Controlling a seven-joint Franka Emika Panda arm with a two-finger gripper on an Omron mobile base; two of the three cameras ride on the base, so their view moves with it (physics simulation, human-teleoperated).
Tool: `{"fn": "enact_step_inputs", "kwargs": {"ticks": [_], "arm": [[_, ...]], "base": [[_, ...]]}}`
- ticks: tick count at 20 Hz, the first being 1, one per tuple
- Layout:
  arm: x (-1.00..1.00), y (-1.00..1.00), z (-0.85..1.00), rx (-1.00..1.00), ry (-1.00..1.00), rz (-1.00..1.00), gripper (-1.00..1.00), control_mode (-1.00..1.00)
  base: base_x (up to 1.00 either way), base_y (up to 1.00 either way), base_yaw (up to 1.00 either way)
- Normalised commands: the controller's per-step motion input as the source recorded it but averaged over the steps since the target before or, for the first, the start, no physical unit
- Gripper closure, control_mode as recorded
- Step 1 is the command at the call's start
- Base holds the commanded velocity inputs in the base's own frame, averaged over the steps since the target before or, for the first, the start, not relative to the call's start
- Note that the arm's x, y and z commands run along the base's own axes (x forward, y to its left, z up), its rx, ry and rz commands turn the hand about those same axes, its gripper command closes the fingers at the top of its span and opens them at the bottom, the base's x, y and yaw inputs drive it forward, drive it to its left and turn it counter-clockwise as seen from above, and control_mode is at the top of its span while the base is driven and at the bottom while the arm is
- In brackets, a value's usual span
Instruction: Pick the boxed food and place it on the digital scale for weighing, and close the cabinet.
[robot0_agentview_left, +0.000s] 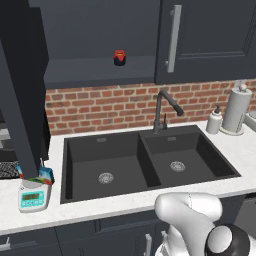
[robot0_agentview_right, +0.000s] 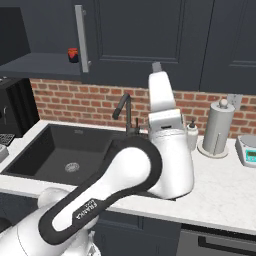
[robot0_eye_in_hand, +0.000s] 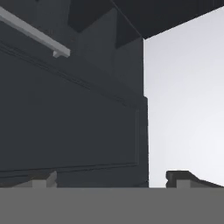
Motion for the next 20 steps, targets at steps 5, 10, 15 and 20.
{"fn": "enact_step_inputs", "kwargs": {"ticks": [5,10,15,20], "arm": [[-0.37,1.00,-0.03,0.05,-0.04,0.00,-1.00,-1.00],[-0.08,0.90,0.00,0.18,-0.10,0.00,-1.00,-1.00],[0.00,1.00,-0.04,0.09,-0.11,0.00,-1.00,-1.00],[0.00,0.97,-0.22,0.06,-0.10,0.00,-1.00,-1.00]], "base": [[0.00,0.00,0.00],[0.00,0.00,0.00],[0.00,0.00,0.00],[0.00,0.00,0.00]]}}
